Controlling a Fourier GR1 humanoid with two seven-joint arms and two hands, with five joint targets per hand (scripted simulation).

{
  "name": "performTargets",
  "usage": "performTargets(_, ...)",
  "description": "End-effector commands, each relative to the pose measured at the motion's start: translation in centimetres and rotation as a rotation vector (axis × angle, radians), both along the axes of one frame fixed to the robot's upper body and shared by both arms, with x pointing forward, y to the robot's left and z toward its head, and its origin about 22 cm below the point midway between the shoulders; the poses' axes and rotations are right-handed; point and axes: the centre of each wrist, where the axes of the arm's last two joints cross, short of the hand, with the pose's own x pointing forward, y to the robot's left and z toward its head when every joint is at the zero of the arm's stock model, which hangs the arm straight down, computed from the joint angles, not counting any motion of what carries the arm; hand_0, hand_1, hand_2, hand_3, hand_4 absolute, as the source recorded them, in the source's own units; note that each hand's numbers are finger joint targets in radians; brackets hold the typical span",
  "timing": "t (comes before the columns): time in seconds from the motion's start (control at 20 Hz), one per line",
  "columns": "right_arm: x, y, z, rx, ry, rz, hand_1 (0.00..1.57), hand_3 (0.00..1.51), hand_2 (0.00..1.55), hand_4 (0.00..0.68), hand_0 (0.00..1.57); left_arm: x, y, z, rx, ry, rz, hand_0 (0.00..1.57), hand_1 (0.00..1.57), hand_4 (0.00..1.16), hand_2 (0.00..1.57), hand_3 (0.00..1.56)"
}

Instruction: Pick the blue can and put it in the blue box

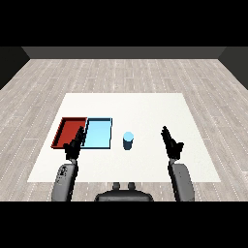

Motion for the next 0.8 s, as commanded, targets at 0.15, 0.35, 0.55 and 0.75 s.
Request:
performTargets(0.15,0.6,3.6,0.3,-0.029,-0.025,-0.016,0.0,0.0,0.0,0.0,0.0,0.0,-0.6,-0.9,-0.011,0.027,-0.033,0.0,0.0,0.0,0.0,0.0)
performTargets(0.35,1.7,5.5,3.3,0.164,-0.298,0.103,0.0,0.0,0.0,0.0,0.0,0.9,-2.1,2.9,-0.17,-0.382,-0.047,0.0,0.0,0.0,0.0,0.0)
performTargets(0.55,1.1,5.4,1.4,0.183,-0.332,0.098,0.0,0.0,0.0,0.0,0.0,-1.6,-1.0,-0.7,-0.188,-0.44,-0.05,0.0,0.0,0.0,0.0,0.0)
performTargets(0.75,0.8,4.9,-0.8,0.2,-0.339,0.119,0.0,0.0,0.0,0.0,0.0,1.4,-1.0,-0.9,-0.208,-0.443,-0.058,0.0,0.0,0.0,0.0,0.0)
